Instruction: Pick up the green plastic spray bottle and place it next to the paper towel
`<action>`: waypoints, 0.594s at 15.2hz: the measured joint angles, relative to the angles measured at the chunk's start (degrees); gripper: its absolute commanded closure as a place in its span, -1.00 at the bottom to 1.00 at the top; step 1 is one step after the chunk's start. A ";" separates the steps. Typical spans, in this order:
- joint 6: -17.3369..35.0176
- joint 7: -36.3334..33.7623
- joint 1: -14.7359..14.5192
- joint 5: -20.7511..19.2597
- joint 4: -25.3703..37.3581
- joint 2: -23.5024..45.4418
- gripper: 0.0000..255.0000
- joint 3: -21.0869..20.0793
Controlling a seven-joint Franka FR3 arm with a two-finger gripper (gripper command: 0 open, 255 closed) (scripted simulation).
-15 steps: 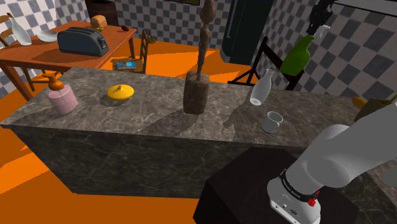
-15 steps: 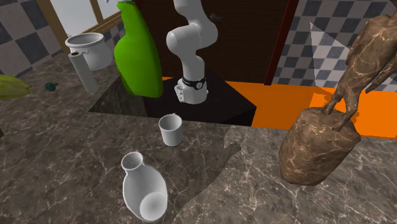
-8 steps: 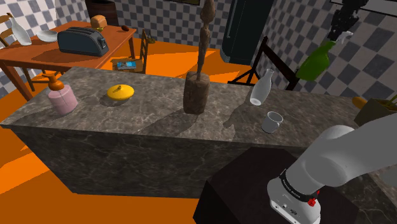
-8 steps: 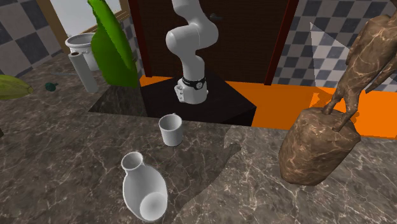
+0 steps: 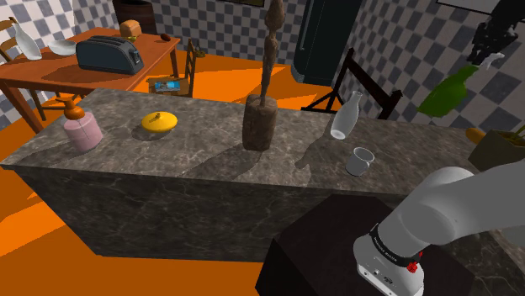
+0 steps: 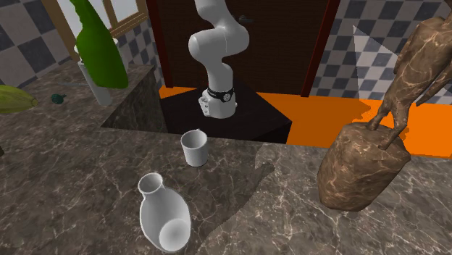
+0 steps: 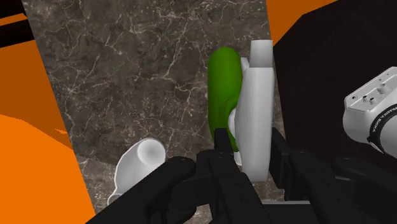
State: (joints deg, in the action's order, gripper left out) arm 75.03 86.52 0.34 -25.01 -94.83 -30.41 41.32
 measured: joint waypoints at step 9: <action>-0.64 11.09 2.28 -5.58 1.84 -4.06 1.00 7.41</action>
State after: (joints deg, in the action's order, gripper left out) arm 74.38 97.61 2.62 -30.60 -92.99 -34.47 48.73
